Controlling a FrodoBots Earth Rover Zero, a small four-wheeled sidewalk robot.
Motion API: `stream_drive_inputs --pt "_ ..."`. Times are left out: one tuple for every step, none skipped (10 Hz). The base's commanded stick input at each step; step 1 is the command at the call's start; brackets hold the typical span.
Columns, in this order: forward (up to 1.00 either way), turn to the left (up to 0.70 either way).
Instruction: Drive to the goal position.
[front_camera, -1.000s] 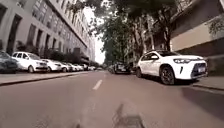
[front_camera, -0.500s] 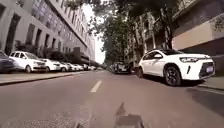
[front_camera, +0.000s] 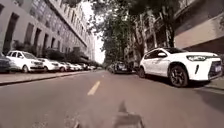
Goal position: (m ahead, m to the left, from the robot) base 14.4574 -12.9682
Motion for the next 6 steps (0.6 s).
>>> stream_drive_inputs --pt "0.7 0.0" --pt "0.7 0.0" --pt "0.7 0.0" --pt "0.7 0.0" --pt "0.7 0.0" --pt "0.7 0.0"
